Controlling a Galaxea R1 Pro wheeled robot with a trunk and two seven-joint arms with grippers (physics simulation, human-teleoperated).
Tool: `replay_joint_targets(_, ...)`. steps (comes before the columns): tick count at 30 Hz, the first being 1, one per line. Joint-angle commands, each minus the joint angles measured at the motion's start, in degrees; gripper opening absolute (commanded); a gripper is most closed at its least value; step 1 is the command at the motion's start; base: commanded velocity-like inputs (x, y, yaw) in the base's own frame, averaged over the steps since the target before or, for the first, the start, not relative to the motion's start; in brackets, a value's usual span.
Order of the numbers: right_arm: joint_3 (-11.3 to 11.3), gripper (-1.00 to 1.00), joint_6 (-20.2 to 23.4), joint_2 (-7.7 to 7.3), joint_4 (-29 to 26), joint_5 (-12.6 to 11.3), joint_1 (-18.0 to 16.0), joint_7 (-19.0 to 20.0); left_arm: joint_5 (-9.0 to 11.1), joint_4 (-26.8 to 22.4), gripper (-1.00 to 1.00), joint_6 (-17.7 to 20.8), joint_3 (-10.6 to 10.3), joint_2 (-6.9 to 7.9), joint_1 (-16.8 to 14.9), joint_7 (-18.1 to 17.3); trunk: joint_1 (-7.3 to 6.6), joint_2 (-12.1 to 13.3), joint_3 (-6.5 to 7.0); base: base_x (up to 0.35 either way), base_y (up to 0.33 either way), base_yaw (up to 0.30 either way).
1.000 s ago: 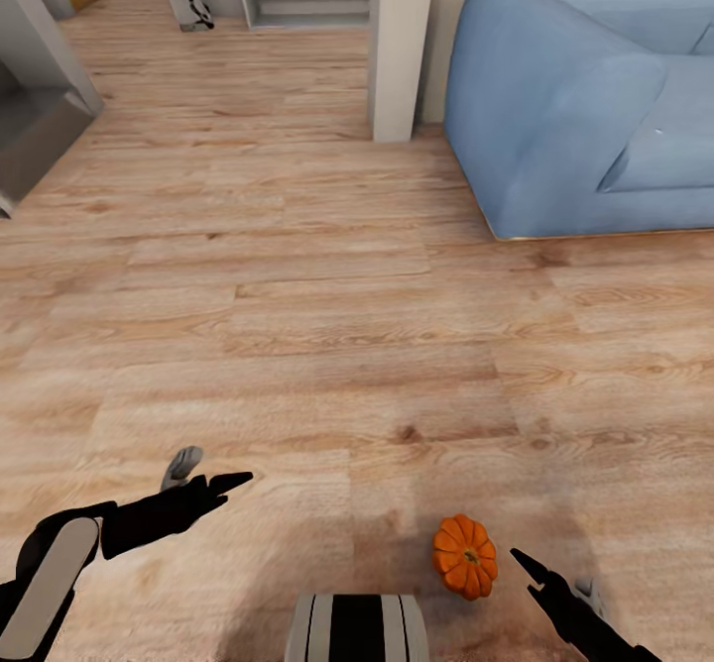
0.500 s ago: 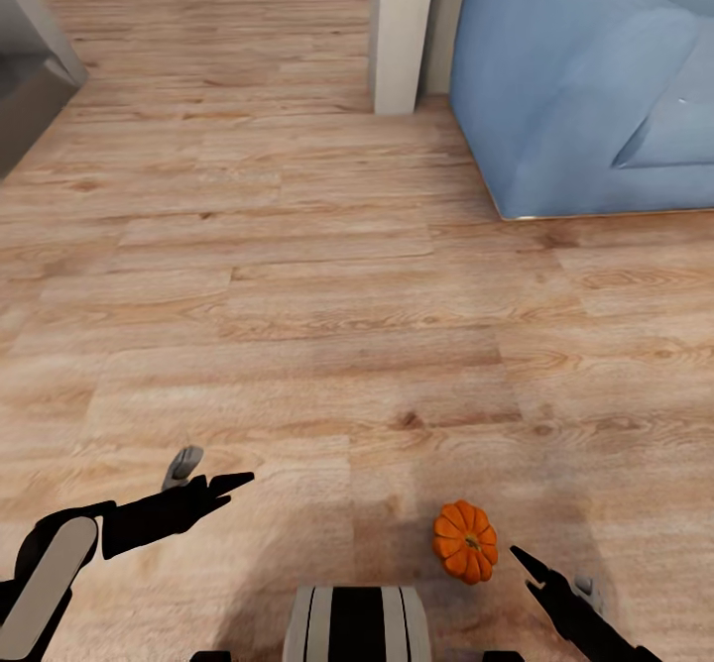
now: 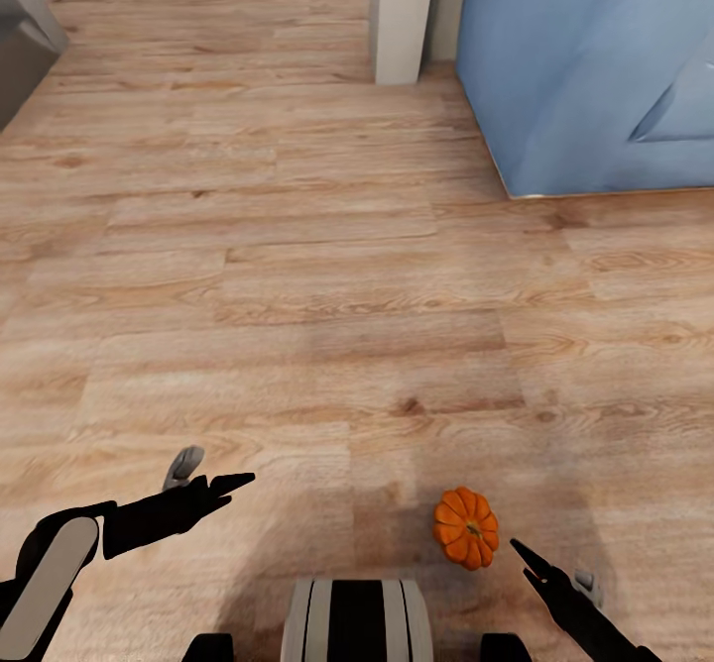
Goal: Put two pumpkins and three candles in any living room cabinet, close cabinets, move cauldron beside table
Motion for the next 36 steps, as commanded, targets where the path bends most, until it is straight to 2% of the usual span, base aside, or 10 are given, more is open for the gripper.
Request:
replay_joint_targets(1, 0.0, 1.00, 0.6, 0.00, 0.0, -0.5, 0.0, 0.2, -0.5, 0.0, 1.00, 0.2, 0.1, -0.01, 0.0, -0.6, 0.01, 0.0, -0.26, 0.000, 0.000, 0.000)
replay_joint_targets(9, 0.1, 1.00, 0.4, 0.00, 0.0, -0.4, 0.0, 0.2, -0.5, 0.0, 1.00, 0.2, 0.1, -0.01, 0.0, -0.6, 0.22, -0.1, -2.03, 0.000, 0.000, 0.000)
replay_joint_targets(17, 2.8, 1.00, 0.0, 0.07, 0.0, -0.4, 0.0, 0.2, -0.5, 0.0, 1.00, 0.2, 0.1, -0.01, 0.0, -0.6, 0.43, -0.2, -3.80, 0.000, 0.000, 0.000)
replay_joint_targets(24, 3.3, 1.00, -0.7, 0.08, 0.0, -0.4, 0.0, 0.2, -0.5, 0.0, 1.00, 0.2, 0.1, -0.01, 0.0, -0.6, 0.61, -0.3, -5.35, 0.000, 0.000, 0.000)
replay_joint_targets(36, 3.3, 1.00, -0.9, 0.08, 0.0, -0.4, 0.0, 0.2, -0.6, 0.0, 1.00, 0.2, 0.2, -0.01, 0.1, -1.3, 0.61, -0.3, -5.35, 0.040, 0.000, 0.000)
